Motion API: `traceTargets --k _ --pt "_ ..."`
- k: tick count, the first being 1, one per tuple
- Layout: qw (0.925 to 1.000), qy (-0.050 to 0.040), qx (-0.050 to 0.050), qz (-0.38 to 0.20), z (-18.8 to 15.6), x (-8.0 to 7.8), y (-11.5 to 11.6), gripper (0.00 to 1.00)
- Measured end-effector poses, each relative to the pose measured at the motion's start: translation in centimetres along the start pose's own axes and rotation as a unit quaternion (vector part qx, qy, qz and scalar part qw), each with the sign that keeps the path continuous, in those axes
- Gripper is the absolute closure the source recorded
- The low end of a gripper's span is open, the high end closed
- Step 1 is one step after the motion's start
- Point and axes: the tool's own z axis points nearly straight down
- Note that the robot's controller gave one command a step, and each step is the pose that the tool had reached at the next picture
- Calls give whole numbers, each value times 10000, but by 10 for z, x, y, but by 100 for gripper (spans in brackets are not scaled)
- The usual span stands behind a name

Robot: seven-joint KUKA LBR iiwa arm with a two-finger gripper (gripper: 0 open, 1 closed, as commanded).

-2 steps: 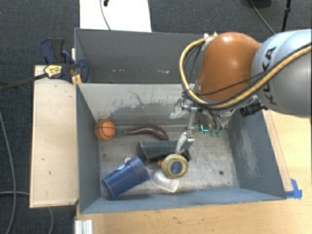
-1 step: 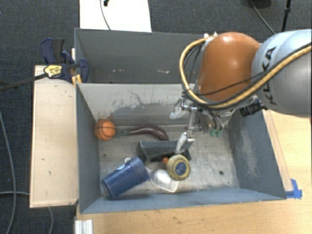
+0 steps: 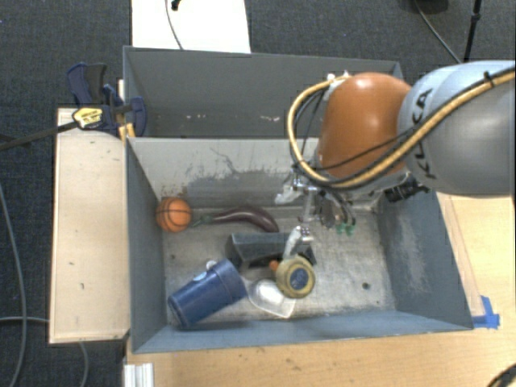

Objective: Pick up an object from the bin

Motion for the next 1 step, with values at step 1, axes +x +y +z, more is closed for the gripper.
traceTargets --k 1 --pt "9977 73 16 678 29 12 9 0"
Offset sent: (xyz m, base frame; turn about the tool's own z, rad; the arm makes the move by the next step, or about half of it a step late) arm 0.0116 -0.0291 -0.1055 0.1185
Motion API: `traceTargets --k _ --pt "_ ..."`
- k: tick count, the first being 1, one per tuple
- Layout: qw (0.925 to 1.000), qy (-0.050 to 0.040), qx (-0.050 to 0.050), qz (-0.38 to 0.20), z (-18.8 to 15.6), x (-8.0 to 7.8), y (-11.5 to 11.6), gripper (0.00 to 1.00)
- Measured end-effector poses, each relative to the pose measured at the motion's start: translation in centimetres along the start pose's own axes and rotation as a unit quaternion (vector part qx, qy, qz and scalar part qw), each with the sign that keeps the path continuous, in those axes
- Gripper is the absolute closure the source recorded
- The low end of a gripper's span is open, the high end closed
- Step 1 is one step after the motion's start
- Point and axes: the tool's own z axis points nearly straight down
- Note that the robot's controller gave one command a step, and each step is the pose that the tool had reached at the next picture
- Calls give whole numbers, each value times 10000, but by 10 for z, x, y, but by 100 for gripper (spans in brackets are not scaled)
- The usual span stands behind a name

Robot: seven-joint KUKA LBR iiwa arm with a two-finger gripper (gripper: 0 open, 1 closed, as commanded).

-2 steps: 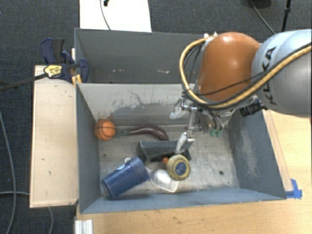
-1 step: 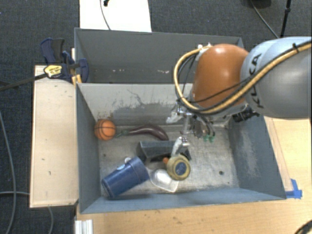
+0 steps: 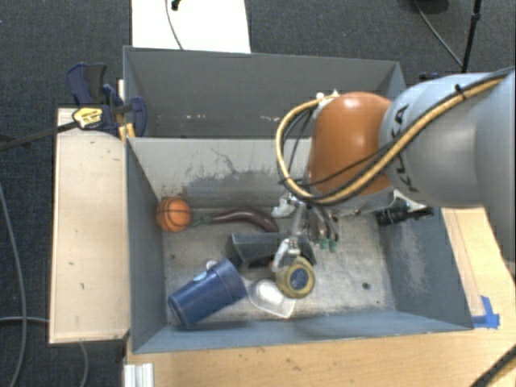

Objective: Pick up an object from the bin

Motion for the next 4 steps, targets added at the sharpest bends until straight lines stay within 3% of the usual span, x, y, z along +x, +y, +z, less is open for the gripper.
traceTargets --k 1,2,3,4 --pt "9999 -11 -42 -117 67 -31 -29 100" --pt "9999 -15 -43 -111 67 -32 -29 100" --pt "9998 0 2 -177 -48 -32 -28 100" --pt "9998 3 2 -173 -48 -32 -28 100"
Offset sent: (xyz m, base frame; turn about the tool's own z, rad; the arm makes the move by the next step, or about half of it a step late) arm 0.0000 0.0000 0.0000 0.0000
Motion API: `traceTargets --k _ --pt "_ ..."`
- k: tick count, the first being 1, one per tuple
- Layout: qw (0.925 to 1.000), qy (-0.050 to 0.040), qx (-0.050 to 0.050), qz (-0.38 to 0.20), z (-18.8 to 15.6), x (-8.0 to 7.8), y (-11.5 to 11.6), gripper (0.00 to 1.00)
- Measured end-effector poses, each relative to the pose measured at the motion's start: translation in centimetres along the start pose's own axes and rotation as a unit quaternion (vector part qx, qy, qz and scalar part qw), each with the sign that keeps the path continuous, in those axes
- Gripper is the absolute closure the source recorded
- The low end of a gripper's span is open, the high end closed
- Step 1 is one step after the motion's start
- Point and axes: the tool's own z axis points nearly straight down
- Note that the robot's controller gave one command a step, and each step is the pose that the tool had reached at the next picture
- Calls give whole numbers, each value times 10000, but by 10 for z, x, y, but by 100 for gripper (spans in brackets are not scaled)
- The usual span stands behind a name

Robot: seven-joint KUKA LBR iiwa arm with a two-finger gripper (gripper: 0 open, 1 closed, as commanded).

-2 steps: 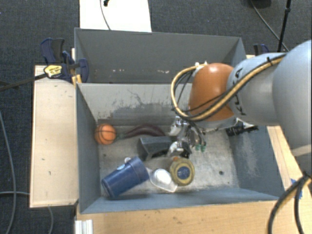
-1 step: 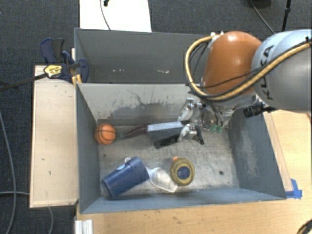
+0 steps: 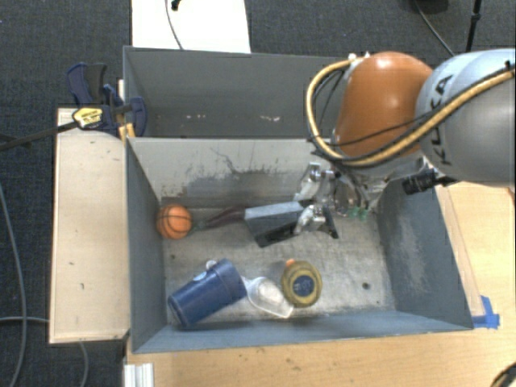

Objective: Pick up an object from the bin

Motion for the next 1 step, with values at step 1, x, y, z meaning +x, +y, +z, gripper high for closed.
traceTargets --k 1 --pt "10000 0 -1 -79 -1 0 0 100"
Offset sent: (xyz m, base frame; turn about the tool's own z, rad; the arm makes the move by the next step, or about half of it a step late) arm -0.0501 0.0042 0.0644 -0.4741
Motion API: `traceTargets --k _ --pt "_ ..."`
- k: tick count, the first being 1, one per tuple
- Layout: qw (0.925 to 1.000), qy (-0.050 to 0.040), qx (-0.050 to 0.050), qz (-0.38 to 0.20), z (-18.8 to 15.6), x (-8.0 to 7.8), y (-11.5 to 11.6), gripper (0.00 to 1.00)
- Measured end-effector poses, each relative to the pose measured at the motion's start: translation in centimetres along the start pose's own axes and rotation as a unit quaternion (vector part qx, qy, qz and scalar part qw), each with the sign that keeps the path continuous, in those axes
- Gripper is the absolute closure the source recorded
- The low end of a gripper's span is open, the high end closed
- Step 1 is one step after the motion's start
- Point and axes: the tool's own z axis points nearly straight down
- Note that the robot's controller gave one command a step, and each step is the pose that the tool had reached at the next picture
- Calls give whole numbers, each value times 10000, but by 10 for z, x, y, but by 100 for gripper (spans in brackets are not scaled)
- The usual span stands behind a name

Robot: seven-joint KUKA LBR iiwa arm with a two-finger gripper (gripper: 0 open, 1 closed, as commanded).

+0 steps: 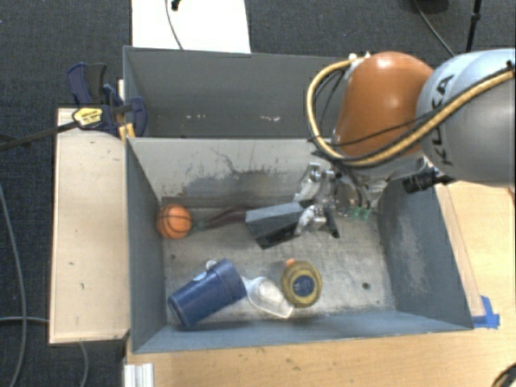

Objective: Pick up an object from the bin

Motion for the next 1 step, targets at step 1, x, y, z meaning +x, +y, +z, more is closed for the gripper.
traceTargets --k 1 --pt "9875 7 3 -1575 -33 28 -1 100"
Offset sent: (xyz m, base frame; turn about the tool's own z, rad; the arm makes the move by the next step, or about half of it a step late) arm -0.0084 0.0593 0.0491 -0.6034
